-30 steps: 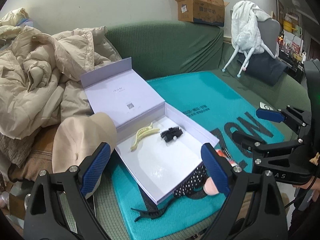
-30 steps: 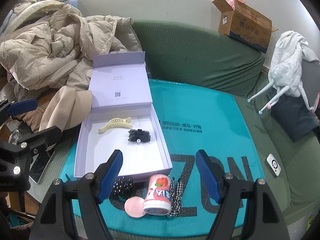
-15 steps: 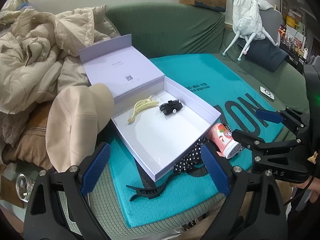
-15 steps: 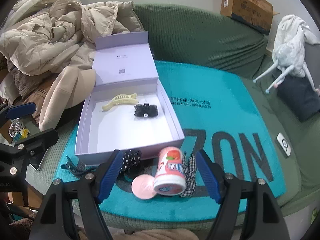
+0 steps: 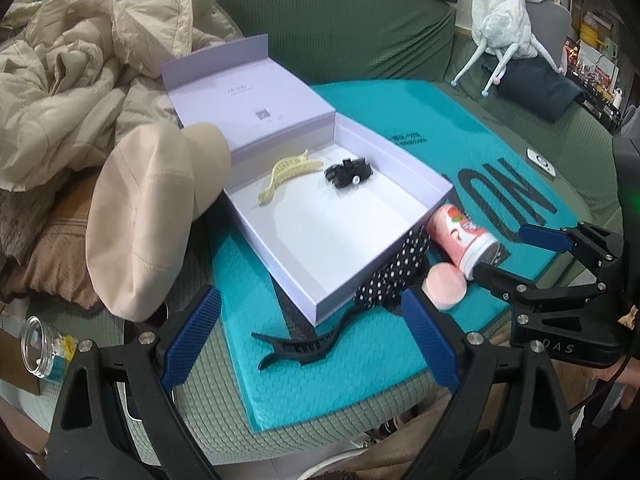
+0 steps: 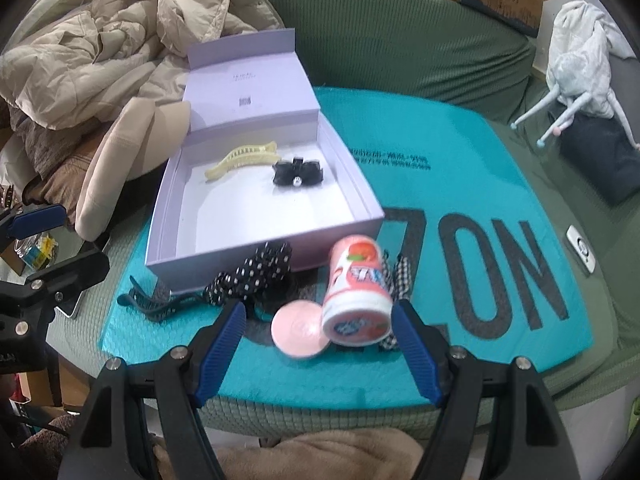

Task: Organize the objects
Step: 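Move the left tool toward the black claw clip while the right tool approaches the pink compact, then grasp the black claw clip with the left tool while the right tool grasps the pink compact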

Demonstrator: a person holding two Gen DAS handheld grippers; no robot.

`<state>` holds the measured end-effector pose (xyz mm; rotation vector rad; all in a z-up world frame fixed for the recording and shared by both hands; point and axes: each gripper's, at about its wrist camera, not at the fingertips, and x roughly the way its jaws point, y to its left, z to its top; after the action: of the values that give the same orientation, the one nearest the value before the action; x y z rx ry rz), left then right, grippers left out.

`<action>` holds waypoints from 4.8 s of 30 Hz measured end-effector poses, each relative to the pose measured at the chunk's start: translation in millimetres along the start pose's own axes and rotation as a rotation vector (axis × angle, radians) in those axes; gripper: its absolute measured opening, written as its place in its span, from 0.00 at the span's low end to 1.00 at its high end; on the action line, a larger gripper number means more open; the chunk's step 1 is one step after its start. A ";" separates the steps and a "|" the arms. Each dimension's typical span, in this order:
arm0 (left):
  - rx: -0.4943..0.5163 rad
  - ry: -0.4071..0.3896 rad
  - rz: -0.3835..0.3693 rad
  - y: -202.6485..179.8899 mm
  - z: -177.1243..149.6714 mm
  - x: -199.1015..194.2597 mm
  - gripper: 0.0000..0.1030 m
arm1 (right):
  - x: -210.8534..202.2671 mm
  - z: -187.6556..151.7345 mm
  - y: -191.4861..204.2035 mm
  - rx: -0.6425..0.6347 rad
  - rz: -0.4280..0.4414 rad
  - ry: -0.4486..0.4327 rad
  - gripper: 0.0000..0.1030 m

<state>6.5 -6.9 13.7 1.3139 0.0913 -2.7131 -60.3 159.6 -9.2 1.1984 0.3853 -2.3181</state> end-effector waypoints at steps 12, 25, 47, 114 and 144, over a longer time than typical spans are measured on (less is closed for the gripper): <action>0.001 0.082 -0.012 2.9 -27.3 21.0 0.89 | 27.7 -27.2 3.5 0.047 0.015 0.082 0.74; -0.024 0.170 -0.049 14.8 -44.9 55.3 0.89 | 50.4 -36.2 1.9 0.081 0.034 0.122 0.74; -0.043 0.221 -0.121 24.1 -46.4 100.5 0.89 | 78.7 -26.8 4.5 0.099 0.037 0.100 0.74; 0.018 0.162 -0.198 30.9 -55.2 73.9 0.40 | 66.9 -51.6 7.2 0.166 0.161 -0.089 0.50; 0.273 0.136 -0.183 -31.8 -63.6 87.4 0.26 | 76.3 -44.6 27.5 0.076 0.029 -0.065 0.50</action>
<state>-2.2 24.0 -94.4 1.6391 -0.1610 -2.8638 -52.2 134.3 -97.8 1.1528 0.2571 -2.3593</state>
